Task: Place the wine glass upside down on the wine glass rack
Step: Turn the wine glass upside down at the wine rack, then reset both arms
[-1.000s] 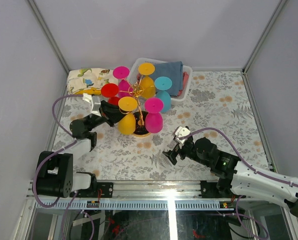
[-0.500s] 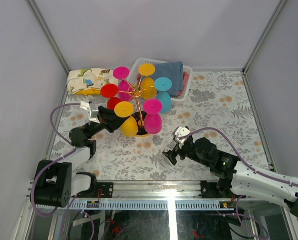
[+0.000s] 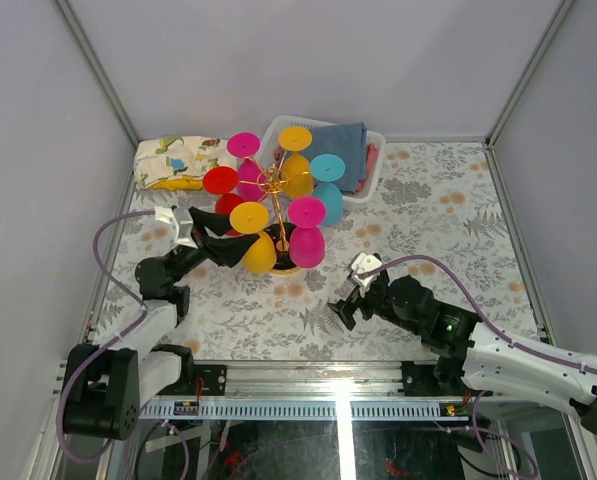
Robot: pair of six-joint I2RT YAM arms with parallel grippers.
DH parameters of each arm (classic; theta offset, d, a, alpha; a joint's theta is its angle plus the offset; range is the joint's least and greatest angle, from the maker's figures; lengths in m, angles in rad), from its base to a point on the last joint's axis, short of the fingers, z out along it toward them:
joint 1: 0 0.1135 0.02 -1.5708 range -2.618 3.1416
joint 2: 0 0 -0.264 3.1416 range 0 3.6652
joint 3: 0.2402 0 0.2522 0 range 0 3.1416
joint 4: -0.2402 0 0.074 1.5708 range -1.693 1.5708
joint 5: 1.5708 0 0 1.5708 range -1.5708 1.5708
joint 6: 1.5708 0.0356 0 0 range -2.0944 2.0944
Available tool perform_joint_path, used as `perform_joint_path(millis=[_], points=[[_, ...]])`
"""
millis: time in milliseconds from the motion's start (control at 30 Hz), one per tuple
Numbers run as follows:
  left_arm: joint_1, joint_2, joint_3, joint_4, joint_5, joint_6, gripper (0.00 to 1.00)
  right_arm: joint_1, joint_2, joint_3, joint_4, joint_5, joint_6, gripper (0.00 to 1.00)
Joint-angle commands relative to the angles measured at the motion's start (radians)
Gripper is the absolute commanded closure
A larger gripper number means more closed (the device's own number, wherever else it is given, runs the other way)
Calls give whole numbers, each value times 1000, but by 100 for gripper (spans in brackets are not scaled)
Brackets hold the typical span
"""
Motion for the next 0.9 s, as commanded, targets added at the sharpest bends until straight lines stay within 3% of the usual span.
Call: perform_joint_path(millis=[0, 167, 533, 867], points=[[-1, -87, -29, -105, -90, 63, 38, 2, -13, -6, 26, 48, 18, 1], [-4, -237, -72, -193, -178, 47, 28, 3, -11, -19, 40, 66, 15, 1], [-4, -627, 18, -779, -398, 82, 1, 2, -46, -60, 101, 152, 24, 1], [-3, -752, 224, -1342, -564, 106, 0, 2, -105, -38, 53, 455, 122, 1]])
